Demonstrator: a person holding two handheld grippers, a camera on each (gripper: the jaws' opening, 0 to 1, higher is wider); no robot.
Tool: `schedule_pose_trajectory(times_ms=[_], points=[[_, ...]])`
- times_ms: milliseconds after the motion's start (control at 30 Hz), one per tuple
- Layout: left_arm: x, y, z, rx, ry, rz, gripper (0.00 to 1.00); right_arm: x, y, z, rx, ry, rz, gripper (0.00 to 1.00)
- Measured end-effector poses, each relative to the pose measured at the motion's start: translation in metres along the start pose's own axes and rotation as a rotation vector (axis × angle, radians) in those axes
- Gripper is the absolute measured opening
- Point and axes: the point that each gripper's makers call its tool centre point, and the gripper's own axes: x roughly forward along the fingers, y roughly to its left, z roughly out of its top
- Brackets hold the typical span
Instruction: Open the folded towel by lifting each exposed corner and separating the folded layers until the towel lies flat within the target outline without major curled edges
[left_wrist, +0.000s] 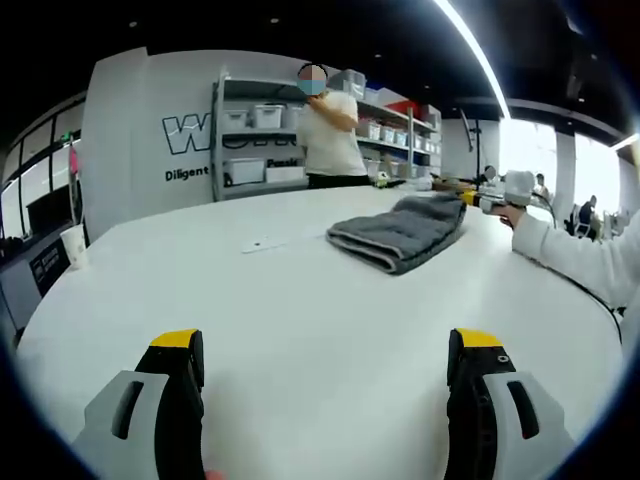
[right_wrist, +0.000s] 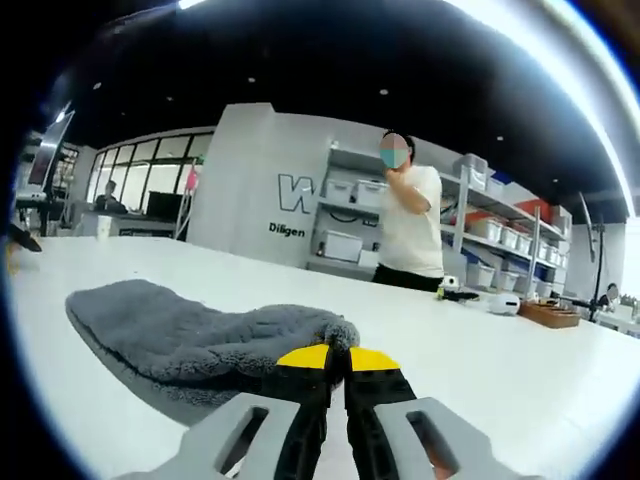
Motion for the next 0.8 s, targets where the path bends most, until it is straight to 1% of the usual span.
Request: schedule_pose_trajectory(times_ms=[200, 333, 533, 733, 800], points=[[0.0, 0.001, 0.001, -0.001, 0.0, 0.0, 1.0, 0.0, -0.006, -0.014, 0.025, 0.054, -0.012, 0.0], [-0.001, 0.0, 0.001, -0.001, -0.001, -0.001, 1.0, 0.0, -0.007, -0.027, 0.029, 0.104, -0.01, 0.0], [-0.001, 0.0, 0.001, -0.002, 0.0, -0.001, 1.0, -0.002, -0.004, -0.038, -0.012, 0.145, 0.006, 0.0], [-0.001, 0.0, 0.0, -0.002, 0.001, -0.003, 1.0, -0.004, -0.005, -0.047, -0.026, 0.182, 0.004, 0.0], [-0.001, -0.001, 0.0, -0.002, 0.002, -0.002, 1.0, -0.004, -0.005, -0.048, -0.032, 0.184, 0.006, 0.0]])
